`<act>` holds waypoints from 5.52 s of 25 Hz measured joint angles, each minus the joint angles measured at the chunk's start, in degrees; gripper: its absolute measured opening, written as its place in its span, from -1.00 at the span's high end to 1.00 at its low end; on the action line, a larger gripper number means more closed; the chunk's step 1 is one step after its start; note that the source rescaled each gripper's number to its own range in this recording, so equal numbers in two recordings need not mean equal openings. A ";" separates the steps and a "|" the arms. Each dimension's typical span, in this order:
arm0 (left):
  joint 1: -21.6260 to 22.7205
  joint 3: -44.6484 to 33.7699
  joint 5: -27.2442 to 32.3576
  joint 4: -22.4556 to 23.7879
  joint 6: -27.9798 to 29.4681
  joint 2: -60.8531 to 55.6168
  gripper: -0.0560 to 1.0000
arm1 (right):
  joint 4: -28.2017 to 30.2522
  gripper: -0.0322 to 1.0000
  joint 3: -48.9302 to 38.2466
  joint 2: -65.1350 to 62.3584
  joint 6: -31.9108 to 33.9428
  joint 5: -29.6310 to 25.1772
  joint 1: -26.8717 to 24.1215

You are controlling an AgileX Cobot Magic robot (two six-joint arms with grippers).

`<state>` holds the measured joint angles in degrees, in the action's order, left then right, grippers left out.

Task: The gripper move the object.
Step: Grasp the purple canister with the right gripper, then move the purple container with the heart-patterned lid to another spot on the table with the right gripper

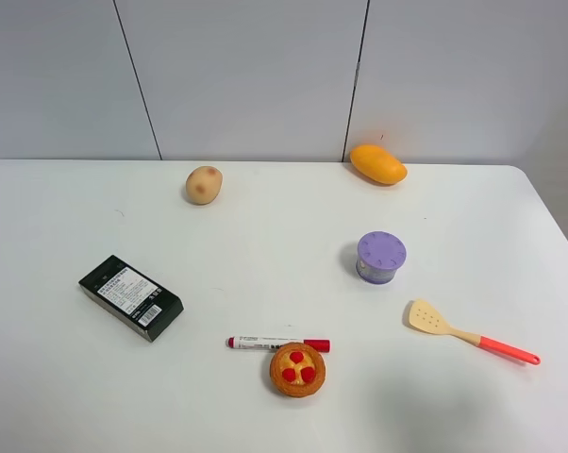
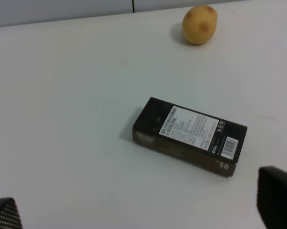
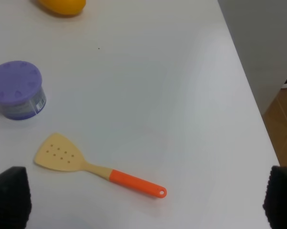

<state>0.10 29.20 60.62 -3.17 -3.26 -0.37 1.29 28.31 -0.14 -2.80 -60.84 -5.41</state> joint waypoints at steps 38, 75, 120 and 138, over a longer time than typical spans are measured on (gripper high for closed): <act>0.00 0.00 0.00 0.00 0.00 0.00 -1.00 | -15.99 -1.00 27.43 80.92 -18.06 16.93 4.06; 0.00 0.00 0.00 0.00 0.00 0.00 -1.00 | -11.83 -1.00 43.66 118.39 -18.77 18.37 19.91; 0.00 0.00 0.00 0.00 0.00 0.00 -1.00 | -12.70 0.93 77.54 129.58 -12.18 0.42 51.63; 0.00 0.00 0.00 0.00 0.00 0.00 -1.00 | -14.35 0.93 77.61 134.47 -8.04 -0.18 53.52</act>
<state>0.10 29.20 60.62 -3.17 -3.26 -0.37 -13.06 105.92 134.33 -10.84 -61.02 48.11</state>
